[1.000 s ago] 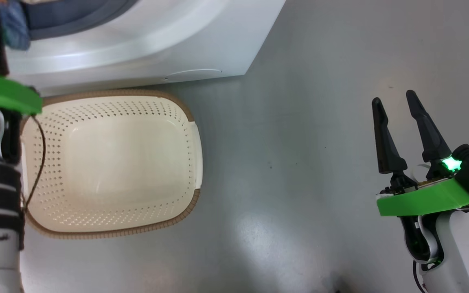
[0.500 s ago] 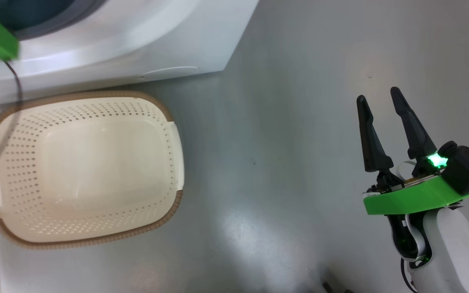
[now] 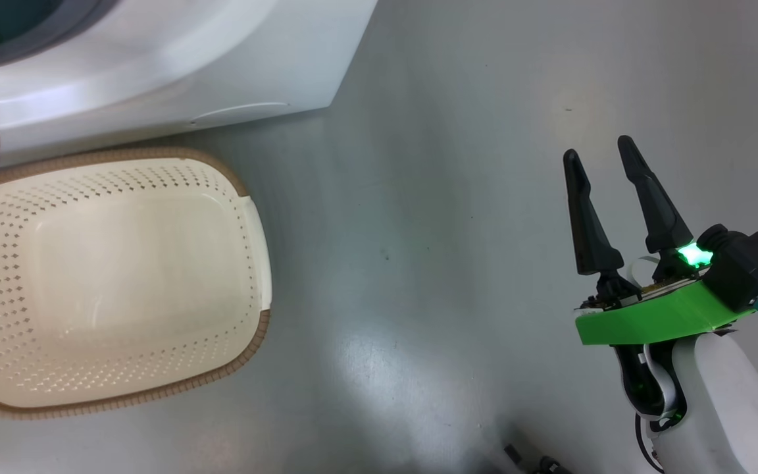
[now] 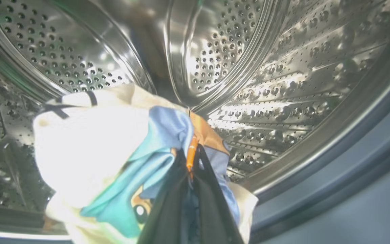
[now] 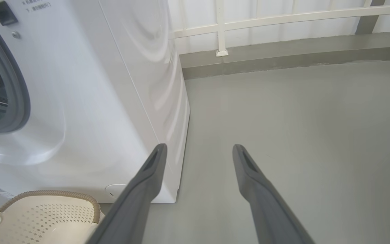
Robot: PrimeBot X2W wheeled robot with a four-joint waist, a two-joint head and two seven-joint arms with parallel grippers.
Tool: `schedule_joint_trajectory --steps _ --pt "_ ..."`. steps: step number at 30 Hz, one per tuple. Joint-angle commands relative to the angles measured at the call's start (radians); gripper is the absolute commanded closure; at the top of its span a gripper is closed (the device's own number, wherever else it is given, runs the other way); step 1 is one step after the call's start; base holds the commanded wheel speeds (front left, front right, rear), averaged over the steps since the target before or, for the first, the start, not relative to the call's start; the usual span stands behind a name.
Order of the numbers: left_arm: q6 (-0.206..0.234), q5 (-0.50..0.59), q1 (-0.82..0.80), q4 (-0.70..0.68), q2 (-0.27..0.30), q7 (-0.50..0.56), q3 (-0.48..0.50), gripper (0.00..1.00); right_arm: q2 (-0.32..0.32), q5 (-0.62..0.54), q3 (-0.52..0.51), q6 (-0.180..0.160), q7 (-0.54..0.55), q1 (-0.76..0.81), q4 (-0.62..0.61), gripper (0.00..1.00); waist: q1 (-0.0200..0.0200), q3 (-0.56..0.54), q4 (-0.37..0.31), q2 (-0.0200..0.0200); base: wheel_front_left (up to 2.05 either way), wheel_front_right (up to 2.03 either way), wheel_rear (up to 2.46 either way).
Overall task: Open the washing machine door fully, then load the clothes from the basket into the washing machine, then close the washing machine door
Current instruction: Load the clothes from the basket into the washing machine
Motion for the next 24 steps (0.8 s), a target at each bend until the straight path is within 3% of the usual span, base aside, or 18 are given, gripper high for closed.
schedule_joint_trajectory --steps 1,3,4,7,8,9,15,24 --pt "-0.004 0.006 0.004 -0.005 0.045 -0.005 0.006 1.0 -0.001 0.006 0.018 0.004 -0.008 0.013 -0.02 0.0 -0.0001 0.0 0.0 0.0 0.0 0.0 0.0" --pt "-0.005 0.007 -0.007 0.016 0.044 -0.005 0.002 0.99 0.0 0.006 0.017 0.004 -0.008 0.01 -0.02 0.0 -0.0001 0.0 0.001 0.0 0.0 0.0 0.0" --pt "-0.005 0.005 -0.012 0.027 0.043 -0.005 0.001 0.88 0.0 0.006 0.016 0.004 -0.008 0.01 -0.021 0.0 -0.0001 -0.001 0.003 0.0 0.0 0.0 0.0" --pt "-0.006 0.005 -0.024 0.068 0.04 -0.005 -0.012 0.45 0.001 0.006 0.014 0.004 -0.008 0.011 -0.019 0.0 -0.0001 -0.009 0.008 0.0 0.0 0.0 0.0" --pt "-0.006 0.003 -0.028 0.085 0.037 -0.005 -0.016 0.04 0.001 0.005 0.014 0.004 -0.008 0.012 -0.018 0.0 -0.0001 -0.012 0.01 0.0 0.0 0.0 0.0" --pt "-0.006 0.0 -0.032 0.098 0.035 -0.005 -0.022 0.0 0.001 0.005 0.014 0.004 -0.008 0.012 -0.017 0.0 -0.0001 -0.015 0.012 0.0 0.0 0.0 0.0" --pt "-0.007 -0.037 -0.033 0.106 0.026 -0.005 -0.042 0.0 -0.003 0.005 0.012 0.004 -0.008 0.01 -0.014 0.0 -0.0001 -0.035 0.026 0.0 0.0 0.0 0.0" --pt "-0.007 -0.117 0.052 0.014 0.011 -0.005 -0.049 0.0 -0.013 0.006 0.007 0.004 -0.008 0.019 -0.007 0.0 -0.0001 -0.097 0.054 0.0 0.0 0.0 0.0"
